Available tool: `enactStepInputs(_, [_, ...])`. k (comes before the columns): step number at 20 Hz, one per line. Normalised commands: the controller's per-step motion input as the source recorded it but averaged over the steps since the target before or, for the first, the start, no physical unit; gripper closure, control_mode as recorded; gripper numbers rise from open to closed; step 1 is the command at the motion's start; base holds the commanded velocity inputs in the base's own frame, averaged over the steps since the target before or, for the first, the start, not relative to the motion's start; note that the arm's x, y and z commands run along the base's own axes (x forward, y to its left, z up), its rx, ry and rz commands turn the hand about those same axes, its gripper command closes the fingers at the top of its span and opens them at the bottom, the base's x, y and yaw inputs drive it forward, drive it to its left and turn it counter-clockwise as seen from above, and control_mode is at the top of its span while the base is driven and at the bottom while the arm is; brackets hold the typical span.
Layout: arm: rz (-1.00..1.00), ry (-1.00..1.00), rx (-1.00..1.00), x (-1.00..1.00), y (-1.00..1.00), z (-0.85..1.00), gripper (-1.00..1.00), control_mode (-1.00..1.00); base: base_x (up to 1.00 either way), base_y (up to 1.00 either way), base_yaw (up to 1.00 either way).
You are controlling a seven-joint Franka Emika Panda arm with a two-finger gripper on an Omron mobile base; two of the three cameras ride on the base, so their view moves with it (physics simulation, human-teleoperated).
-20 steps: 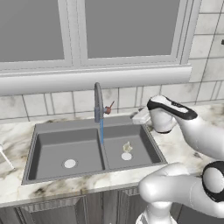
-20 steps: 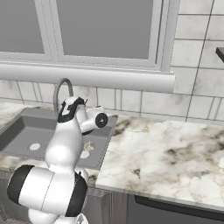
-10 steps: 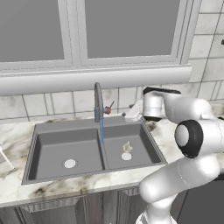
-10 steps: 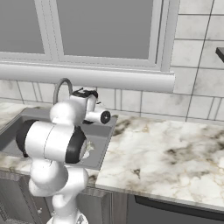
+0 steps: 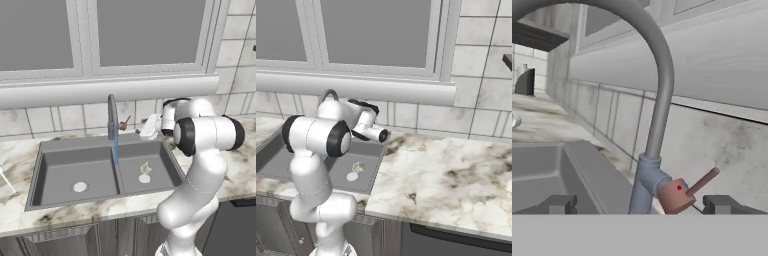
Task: Turn on the sink faucet. Then move the garlic from the counter to the sink. Turn off the sink. Move the vegetable from the sink to the pot next to the stove. Finally move the pot to the rear left burner.
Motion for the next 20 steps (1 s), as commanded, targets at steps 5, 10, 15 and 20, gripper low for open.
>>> enactStepInputs(5, [0.08,0.01,0.00,0.52,0.13,0.00,-1.00,-1.00,0.00,0.00,0.00])
enactStepInputs(10, [0.06,0.06,-0.01,0.46,0.26,-0.10,-1.00,-1.00,0.00,0.00,0.00])
enactStepInputs(15, [0.05,0.01,0.00,0.41,0.16,-0.11,-1.00,-1.00,0.00,0.00,0.00])
enactStepInputs(20, [0.07,0.00,0.00,0.34,0.10,-0.02,-1.00,-1.00,0.00,0.00,0.00])
